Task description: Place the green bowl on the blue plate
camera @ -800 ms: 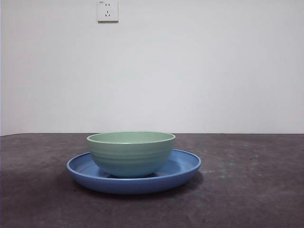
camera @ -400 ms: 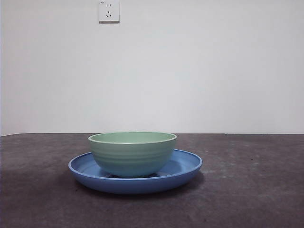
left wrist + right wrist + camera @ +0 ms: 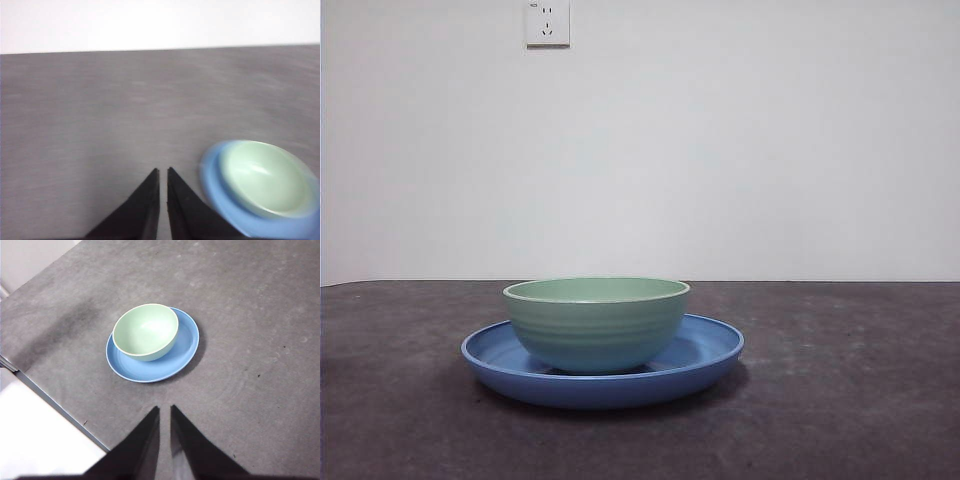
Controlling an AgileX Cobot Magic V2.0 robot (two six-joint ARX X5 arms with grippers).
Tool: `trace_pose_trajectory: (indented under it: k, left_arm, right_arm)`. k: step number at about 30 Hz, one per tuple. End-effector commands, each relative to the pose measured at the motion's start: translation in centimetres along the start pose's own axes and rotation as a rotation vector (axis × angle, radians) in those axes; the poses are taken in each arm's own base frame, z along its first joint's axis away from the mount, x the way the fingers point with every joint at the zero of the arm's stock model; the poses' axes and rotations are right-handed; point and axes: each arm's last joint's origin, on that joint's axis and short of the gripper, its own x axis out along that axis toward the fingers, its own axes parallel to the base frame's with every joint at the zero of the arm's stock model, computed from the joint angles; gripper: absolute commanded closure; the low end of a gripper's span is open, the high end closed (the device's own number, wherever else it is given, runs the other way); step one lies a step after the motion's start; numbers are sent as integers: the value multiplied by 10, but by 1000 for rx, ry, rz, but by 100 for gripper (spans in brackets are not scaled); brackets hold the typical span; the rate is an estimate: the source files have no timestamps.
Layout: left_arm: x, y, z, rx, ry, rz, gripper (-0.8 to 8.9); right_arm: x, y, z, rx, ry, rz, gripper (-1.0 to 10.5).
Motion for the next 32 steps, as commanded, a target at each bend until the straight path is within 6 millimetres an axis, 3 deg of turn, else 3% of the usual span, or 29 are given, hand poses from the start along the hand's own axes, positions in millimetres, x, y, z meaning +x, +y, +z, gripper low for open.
trace_pose_trajectory:
  k: [1,9,15,21,32]
  left_arm:
    - [8,7,-18,22,-62,74,789]
    - [39,20,-82,47,-188,170,789]
    - [53,24,-115,41,-172,174,789]
    - [60,25,-130,30,-136,208,789]
    - [59,23,-131,43,-157,253,789]
  right_arm:
    - [-2,1,2,-3,-17,8,913]
    - [-2,1,2,-3,-17,8,913]
    - [-2,1,2,-3,-17,8,913]
    - [-2,1,2,-3,-17,8,913]
    - [-2,1,2,-3,-17,8,913]
